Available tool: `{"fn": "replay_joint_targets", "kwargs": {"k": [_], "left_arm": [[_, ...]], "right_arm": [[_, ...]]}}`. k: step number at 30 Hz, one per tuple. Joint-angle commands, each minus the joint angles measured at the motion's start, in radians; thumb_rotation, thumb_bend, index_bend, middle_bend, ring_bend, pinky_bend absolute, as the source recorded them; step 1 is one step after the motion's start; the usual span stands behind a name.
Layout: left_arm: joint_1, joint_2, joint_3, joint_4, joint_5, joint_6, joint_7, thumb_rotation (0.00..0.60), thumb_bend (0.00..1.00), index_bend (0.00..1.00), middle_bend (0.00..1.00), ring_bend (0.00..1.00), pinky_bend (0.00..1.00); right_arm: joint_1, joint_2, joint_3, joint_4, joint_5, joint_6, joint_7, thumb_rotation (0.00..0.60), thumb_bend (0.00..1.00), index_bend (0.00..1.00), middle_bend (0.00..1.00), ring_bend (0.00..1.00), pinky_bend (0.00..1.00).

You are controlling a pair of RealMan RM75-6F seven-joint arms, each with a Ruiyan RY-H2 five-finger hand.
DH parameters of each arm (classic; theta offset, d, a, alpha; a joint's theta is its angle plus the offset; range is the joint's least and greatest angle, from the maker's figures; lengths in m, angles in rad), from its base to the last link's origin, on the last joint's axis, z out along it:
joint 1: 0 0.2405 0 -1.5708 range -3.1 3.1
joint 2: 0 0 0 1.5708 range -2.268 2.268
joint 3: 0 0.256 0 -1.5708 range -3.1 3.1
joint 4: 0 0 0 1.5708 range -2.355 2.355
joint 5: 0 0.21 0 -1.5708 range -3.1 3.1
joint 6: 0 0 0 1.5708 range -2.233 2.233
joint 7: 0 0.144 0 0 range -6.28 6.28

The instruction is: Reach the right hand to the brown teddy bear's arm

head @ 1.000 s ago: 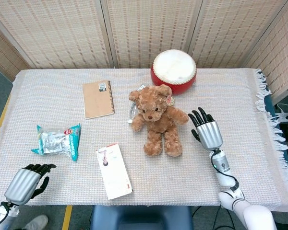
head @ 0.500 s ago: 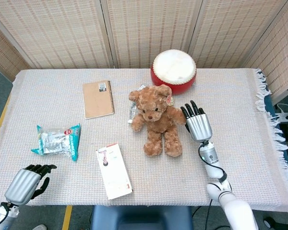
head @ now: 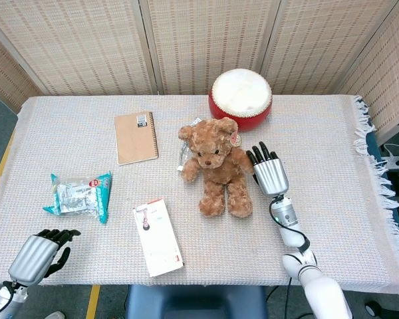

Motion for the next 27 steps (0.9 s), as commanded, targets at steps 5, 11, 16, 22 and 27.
{"fn": "replay_joint_targets", "kwargs": {"k": [5, 11, 16, 22, 27], "left_arm": [[-0.003, -0.002, 0.003, 0.002, 0.004, -0.007, 0.001, 0.600, 0.55, 0.31, 0.43, 0.44, 0.52], [-0.003, -0.001, 0.005, 0.003, 0.010, -0.003, 0.001, 0.600, 0.55, 0.31, 0.43, 0.44, 0.52], [-0.005, -0.001, 0.009, 0.002, 0.015, -0.007, 0.003, 0.600, 0.55, 0.31, 0.43, 0.44, 0.52], [-0.004, -0.001, 0.010, -0.001, 0.017, -0.004, 0.006, 0.600, 0.56, 0.31, 0.43, 0.44, 0.52], [-0.004, 0.000, 0.012, -0.001, 0.019, -0.006, 0.006, 0.600, 0.55, 0.31, 0.43, 0.44, 0.52]], "right_arm": [[0.027, -0.015, 0.007, 0.015, 0.021, 0.008, -0.029, 0.600, 0.13, 0.35, 0.31, 0.24, 0.67], [0.034, -0.021, 0.004, 0.029, 0.031, 0.003, -0.054, 0.600, 0.13, 0.48, 0.36, 0.30, 0.72], [0.032, -0.019, 0.000, 0.033, 0.037, 0.007, -0.061, 0.600, 0.13, 0.56, 0.38, 0.33, 0.74], [0.045, -0.014, 0.008, 0.032, 0.052, 0.036, -0.064, 0.600, 0.13, 0.58, 0.39, 0.35, 0.74], [0.045, -0.012, 0.008, 0.036, 0.060, 0.024, -0.072, 0.600, 0.13, 0.58, 0.40, 0.35, 0.74]]}}
